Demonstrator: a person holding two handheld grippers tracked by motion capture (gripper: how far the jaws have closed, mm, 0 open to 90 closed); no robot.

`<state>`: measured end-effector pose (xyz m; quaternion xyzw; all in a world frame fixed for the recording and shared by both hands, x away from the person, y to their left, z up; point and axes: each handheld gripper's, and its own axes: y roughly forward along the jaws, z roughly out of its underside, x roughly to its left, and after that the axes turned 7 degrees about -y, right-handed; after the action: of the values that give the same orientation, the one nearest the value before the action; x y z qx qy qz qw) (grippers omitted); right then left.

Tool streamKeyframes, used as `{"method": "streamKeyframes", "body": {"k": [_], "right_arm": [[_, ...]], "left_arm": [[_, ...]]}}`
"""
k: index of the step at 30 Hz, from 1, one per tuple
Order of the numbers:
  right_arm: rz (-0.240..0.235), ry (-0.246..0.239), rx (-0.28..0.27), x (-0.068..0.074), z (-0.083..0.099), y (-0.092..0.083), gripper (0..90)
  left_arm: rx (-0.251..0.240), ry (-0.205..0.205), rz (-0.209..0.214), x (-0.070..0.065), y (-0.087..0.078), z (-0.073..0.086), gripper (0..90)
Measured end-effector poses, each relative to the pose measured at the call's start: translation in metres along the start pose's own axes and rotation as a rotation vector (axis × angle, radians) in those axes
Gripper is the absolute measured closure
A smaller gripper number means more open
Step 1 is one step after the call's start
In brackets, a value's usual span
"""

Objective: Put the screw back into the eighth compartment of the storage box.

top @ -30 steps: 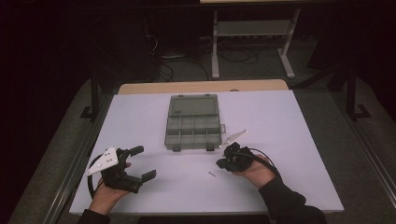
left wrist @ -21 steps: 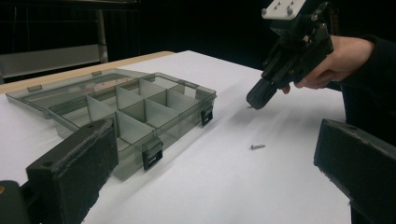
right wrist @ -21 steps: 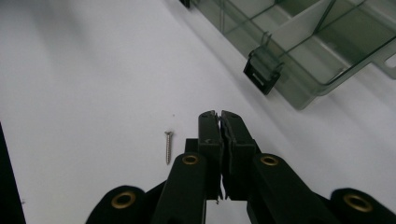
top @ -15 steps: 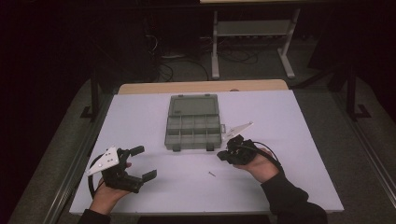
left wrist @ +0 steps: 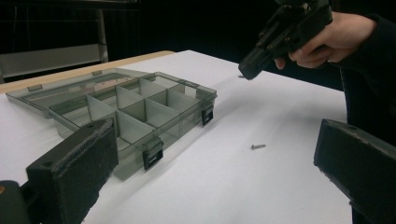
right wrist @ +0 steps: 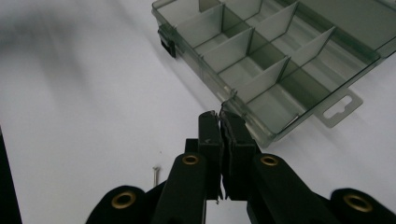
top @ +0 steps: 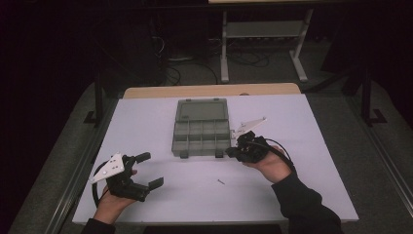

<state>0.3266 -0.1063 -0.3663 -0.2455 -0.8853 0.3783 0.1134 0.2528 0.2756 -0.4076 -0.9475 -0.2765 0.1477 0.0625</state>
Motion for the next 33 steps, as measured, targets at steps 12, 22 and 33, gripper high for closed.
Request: {"method": "streamKeyframes", "body": {"k": [12,22,33], "right_arm": [[0.024,0.03,-0.023,-0.012,-0.01,0.001,86.4],[0.061,0.046,-0.029,-0.025,-0.022,0.012,86.4],[0.075,0.06,-0.006,-0.036,-0.027,0.031,86.4]], "left_arm": [[0.002,0.002,0.0,0.0,0.0,0.0,0.0],[0.004,0.002,-0.002,0.0,0.0,0.0,0.0],[0.002,0.005,-0.004,0.001,0.0,0.0,0.0]]}}
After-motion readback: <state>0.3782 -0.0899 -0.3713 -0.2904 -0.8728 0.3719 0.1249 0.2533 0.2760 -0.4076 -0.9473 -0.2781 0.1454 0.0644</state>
